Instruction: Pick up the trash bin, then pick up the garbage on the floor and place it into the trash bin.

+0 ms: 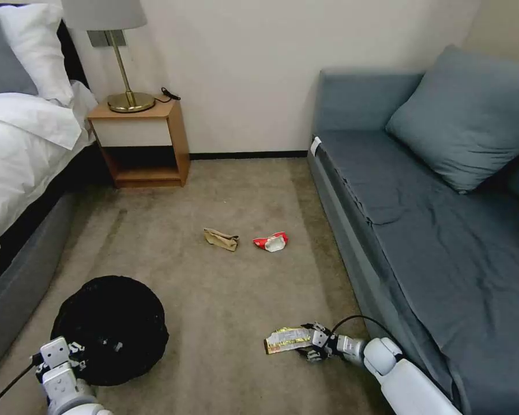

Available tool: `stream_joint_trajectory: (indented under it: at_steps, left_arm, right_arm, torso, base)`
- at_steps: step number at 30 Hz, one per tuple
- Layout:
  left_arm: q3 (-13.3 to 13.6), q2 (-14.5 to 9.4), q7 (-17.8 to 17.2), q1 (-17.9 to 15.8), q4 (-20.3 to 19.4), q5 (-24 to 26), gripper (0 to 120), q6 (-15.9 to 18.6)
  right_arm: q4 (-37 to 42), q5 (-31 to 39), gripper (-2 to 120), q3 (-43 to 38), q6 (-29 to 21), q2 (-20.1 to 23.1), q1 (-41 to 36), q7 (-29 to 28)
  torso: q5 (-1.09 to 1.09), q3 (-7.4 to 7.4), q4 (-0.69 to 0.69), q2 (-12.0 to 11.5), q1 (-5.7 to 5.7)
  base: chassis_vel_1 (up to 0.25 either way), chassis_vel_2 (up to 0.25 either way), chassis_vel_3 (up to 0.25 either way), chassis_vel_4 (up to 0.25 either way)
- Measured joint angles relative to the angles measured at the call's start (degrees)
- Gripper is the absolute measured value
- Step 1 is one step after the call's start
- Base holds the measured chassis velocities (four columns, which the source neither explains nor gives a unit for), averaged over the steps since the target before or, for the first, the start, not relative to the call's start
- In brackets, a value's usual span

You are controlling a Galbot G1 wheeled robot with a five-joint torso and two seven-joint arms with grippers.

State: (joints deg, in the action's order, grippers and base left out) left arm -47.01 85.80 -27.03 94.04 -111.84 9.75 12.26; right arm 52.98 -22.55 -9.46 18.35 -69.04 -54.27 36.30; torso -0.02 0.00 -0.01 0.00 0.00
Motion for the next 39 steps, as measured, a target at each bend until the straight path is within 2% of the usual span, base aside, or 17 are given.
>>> stream_joint_trajectory:
  at_steps: [4,5,8,9,11,13,15,17,20,39]
  left_arm:
    - [-0.01,-0.13,0.01,-0.23,0.31,0.23,1,-0.02]
    - [-0.01,-0.13,0.01,-0.23,0.31,0.23,1,-0.02]
    - [-0.06,-0.30,0.01,-0.23,0.51,0.44,1,-0.17]
    - [-0.06,-0.30,0.01,-0.23,0.51,0.44,1,-0.17]
    - [-0.10,-0.41,0.01,-0.23,0.72,0.57,1,-0.30]
    - [-0.10,-0.42,0.03,-0.22,0.80,0.62,1,-0.35]
    - [-0.09,-0.43,0.04,-0.17,0.89,0.72,1,-0.47]
    - [-0.09,-0.43,0.04,-0.12,0.92,0.75,1,-0.50]
    - [-0.08,-0.55,0.05,0.01,0.98,0.84,1,-0.65]
    - [0.15,-0.72,-0.17,0.59,1.41,0.99,1,-1.62]
  right_arm:
    - [-0.71,-0.19,54,0.16,0.30,-0.07,0.06,0.28]
    - [-0.71,-0.19,54,0.16,0.30,-0.07,0.06,0.28]
    - [-1.18,-0.37,40,0.26,0.54,-0.26,0.05,0.30]
    - [-1.18,-0.37,40,0.26,0.54,-0.26,0.05,0.30]
    - [-1.36,-0.49,29,0.28,0.57,-0.45,0.05,0.30]
    - [-1.36,-0.52,25,0.24,0.56,-0.54,0.06,0.25]
    - [-1.42,-0.71,14,0.19,0.56,-0.68,0.00,0.23]
    - [-1.44,-0.78,11,0.17,0.56,-0.72,-0.04,0.23]
    - [-1.46,-0.99,0,0.12,0.56,-0.81,-0.19,0.23]
    - [0.31,-1.13,0,-1.48,0.31,-0.03,-1.51,0.60]
  torso:
    - [-0.01,-0.01,-0.02,0.01,0.00]
    - [-0.01,-0.01,-0.02,0.01,0.00]
    - [-0.01,0.00,-0.02,0.01,0.00]
    - [-0.01,0.00,-0.02,0.01,0.00]
    - [0.02,0.00,0.00,0.01,0.00]
    - [0.07,-0.01,0.04,0.00,0.00]
    - [0.06,0.00,0.06,0.00,0.00]
    - [0.07,0.00,0.06,0.00,0.00]
    - [0.10,0.01,0.05,-0.01,0.00]
    - [0.04,0.01,0.01,-0.01,0.00]
  base:
    - [0.000,0.000,0.000,0.000]
    - [0.000,0.000,0.000,0.000]
    - [0.000,0.000,0.000,0.000]
    - [0.000,0.000,0.000,0.000]
    - [0.000,0.000,0.000,0.000]
    - [0.000,0.000,0.000,0.000]
    - [0.000,0.000,0.000,0.000]
    - [0.000,0.000,0.000,0.000]
    - [0.000,0.000,0.000,0.000]
    - [0.000,0.000,0.000,0.000]
